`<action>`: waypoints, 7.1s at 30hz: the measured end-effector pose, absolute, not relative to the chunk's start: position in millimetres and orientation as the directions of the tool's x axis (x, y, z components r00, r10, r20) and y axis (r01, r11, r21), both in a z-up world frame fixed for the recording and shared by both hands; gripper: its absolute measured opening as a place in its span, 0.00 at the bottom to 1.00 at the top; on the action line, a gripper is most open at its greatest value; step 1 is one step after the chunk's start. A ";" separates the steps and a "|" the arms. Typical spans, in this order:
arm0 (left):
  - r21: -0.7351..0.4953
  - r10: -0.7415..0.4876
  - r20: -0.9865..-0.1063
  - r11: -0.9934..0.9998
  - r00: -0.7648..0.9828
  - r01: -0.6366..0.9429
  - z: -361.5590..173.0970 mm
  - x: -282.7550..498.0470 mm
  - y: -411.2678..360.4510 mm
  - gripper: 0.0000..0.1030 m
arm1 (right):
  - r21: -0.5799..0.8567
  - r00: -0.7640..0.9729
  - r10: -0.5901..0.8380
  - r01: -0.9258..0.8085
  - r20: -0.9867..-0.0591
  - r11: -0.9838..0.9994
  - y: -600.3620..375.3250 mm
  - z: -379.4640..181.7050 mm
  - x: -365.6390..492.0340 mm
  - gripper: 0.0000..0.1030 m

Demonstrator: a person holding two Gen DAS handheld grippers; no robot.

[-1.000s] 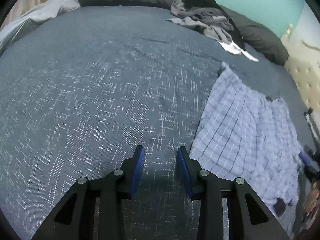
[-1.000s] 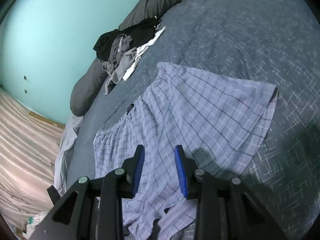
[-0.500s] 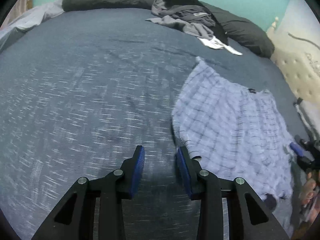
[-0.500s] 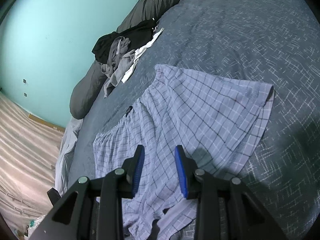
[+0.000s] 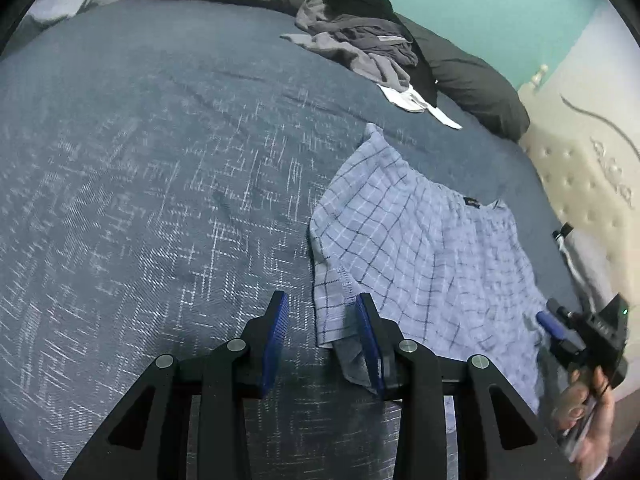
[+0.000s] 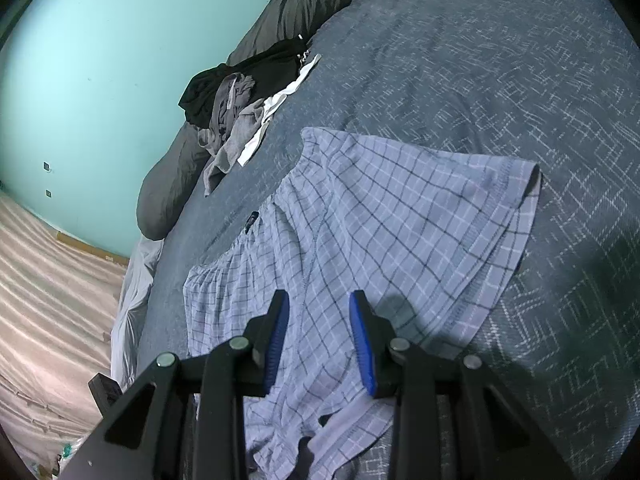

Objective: Fold clothes

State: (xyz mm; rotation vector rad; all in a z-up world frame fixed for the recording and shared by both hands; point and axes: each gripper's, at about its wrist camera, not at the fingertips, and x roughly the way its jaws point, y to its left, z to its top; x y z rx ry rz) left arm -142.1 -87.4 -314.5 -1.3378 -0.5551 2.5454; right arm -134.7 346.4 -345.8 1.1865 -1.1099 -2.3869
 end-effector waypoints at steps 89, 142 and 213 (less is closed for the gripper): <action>-0.521 0.501 -0.732 -0.848 -0.462 -0.094 -310.7 -64.0 24.3 0.27 | 0.796 -0.517 -0.665 -0.052 -0.539 -0.604 324.6 -344.0 -70.8 0.41; -0.455 0.411 -0.737 -0.889 -0.537 -0.057 -298.5 -66.0 15.8 0.28 | 0.728 -0.413 -0.646 -0.066 -0.642 -0.682 322.8 -347.0 -48.9 0.11; -0.405 0.547 -0.766 -0.818 -0.338 -0.409 -317.5 -93.2 161.1 0.30 | 0.774 -0.596 -0.562 -0.170 -0.574 -0.610 394.0 -362.6 -115.5 0.01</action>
